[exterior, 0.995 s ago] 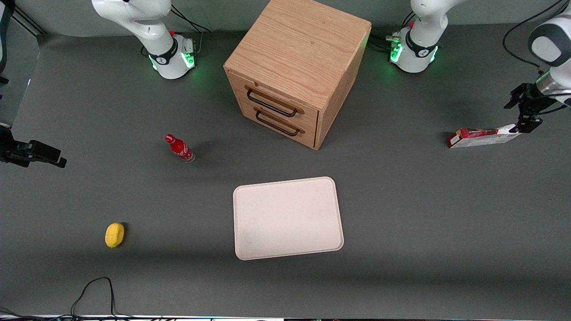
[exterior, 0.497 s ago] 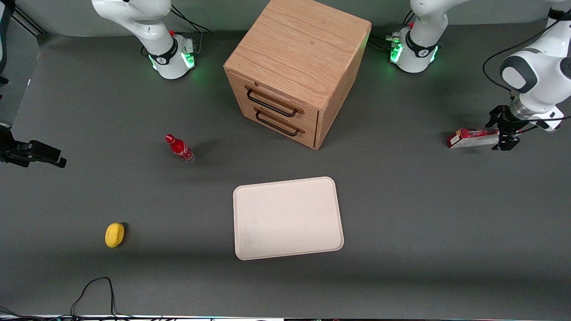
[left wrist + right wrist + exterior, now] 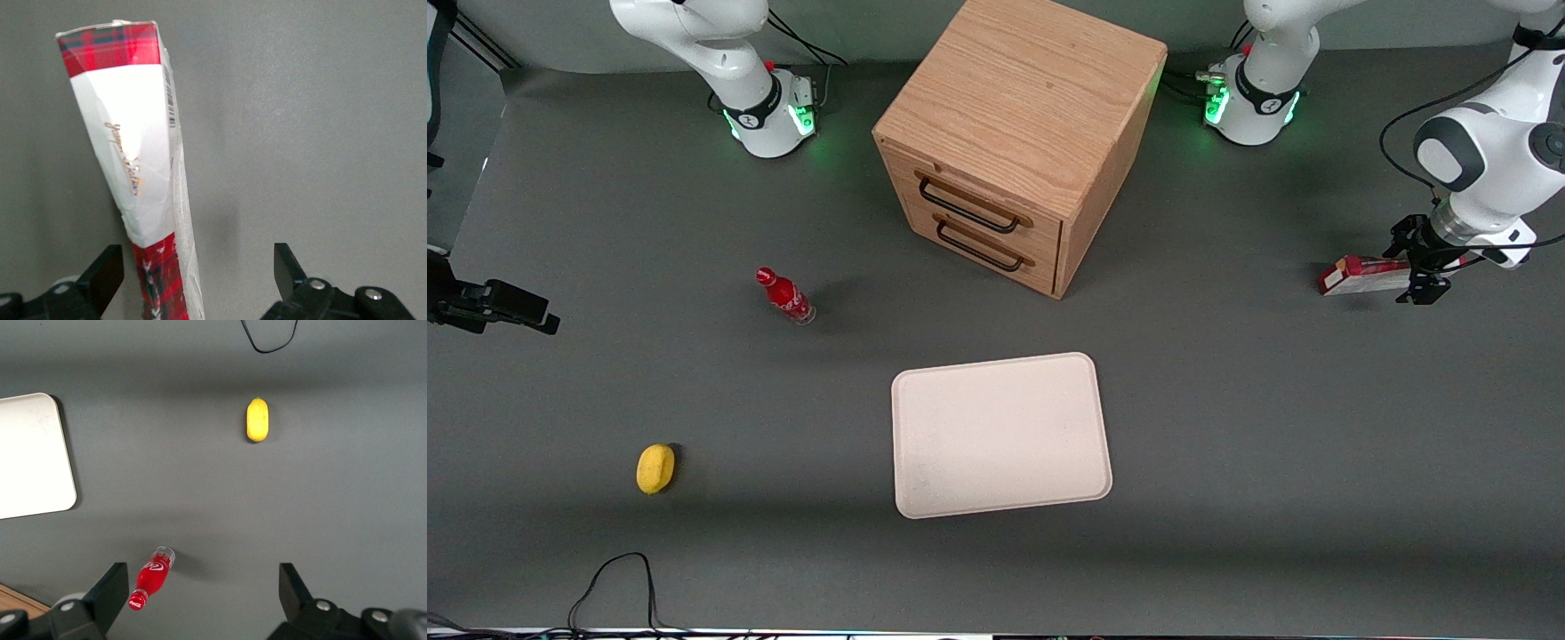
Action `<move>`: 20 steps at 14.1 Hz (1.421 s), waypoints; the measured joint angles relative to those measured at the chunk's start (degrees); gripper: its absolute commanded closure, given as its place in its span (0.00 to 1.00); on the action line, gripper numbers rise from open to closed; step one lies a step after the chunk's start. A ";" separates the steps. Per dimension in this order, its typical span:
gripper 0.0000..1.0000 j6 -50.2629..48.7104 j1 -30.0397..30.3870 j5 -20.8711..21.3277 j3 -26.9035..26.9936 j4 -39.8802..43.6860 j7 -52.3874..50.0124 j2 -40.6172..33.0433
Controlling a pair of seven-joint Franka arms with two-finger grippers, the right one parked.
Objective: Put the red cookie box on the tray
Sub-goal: 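Close the left gripper on the box end and lift it upright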
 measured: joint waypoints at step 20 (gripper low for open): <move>1.00 -23.48 0.02 -0.03 0.47 11.48 -0.01 -4.45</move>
